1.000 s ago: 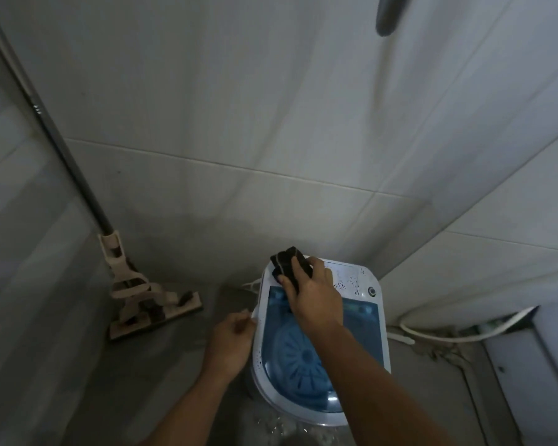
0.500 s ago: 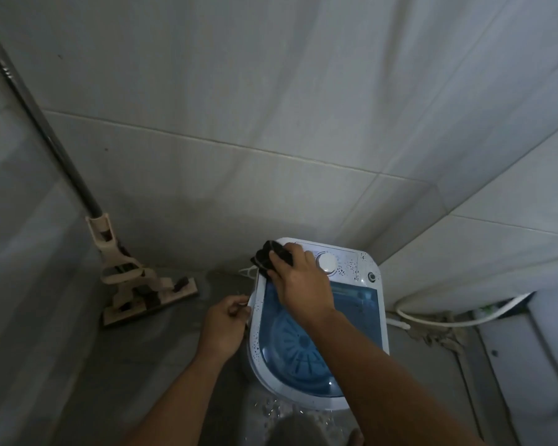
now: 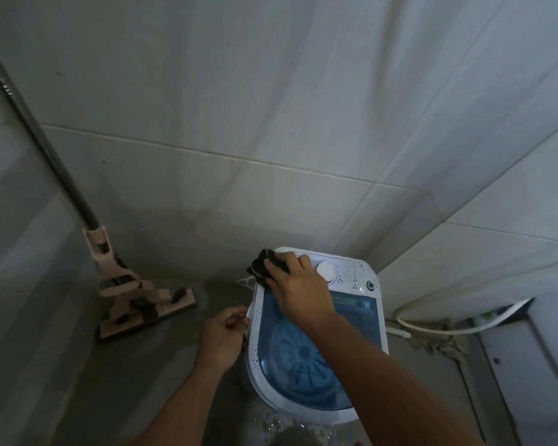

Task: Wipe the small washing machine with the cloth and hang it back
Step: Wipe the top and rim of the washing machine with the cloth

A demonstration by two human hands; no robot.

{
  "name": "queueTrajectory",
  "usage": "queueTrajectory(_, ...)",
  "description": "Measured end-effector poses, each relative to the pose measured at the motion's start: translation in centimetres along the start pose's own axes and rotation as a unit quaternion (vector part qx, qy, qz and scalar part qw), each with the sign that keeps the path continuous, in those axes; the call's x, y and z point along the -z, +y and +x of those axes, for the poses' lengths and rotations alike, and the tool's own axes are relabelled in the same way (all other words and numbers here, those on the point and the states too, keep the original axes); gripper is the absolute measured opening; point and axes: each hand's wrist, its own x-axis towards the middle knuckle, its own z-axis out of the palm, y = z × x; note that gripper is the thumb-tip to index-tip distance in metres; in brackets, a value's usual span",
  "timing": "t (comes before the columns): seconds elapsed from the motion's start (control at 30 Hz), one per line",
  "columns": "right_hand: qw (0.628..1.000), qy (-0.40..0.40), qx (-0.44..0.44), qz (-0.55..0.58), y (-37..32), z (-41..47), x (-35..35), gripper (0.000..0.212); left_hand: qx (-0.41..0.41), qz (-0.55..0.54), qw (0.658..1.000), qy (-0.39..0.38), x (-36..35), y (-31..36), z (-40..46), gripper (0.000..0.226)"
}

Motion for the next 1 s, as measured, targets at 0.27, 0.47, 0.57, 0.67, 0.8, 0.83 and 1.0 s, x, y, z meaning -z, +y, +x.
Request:
queueTrajectory(0.27, 0.995, -0.086, -0.044, -0.009, 0.5, 5.1, 1.3, 0.031, 0.019, -0.025, 0.999, -0.013, 0.0, 0.3, -0.3, 0.02)
queueTrajectory(0.47, 0.995, -0.077, -0.056, 0.001, 0.1, 4.3, 0.8, 0.034, 0.027, -0.024, 0.999, -0.017, 0.1, 0.9, -0.7, 0.018)
queueTrajectory(0.57, 0.998, -0.024, -0.052, 0.018, -0.2, 1.5, 0.5, 0.037, 0.031, -0.037, 0.999, -0.016, 0.2, 1.2, -0.8, 0.018)
queueTrajectory(0.67, 0.999, 0.004, -0.038, 0.013, -0.8, -1.1, 0.1, 0.041, 0.033, -0.048, 0.998, -0.018, 0.2, 1.3, -0.8, 0.019)
queueTrajectory(0.8, 0.997, -0.003, -0.07, 0.019, -0.3, -1.0, 0.2, 0.046, 0.042, -0.063, 0.997, -0.021, 0.1, 1.3, -0.8, 0.017)
queueTrajectory(0.83, 0.996, -0.006, -0.082, 0.024, -0.1, -0.6, 0.3, 0.047, 0.043, -0.065, 0.997, -0.02, 0.1, 1.2, -0.8, 0.016)
queueTrajectory(1.0, 0.985, 0.01, -0.142, 0.095, 0.1, 1.4, 0.7, 0.042, 0.045, -0.073, 0.996, -0.019, 0.1, 1.0, -0.7, 0.014)
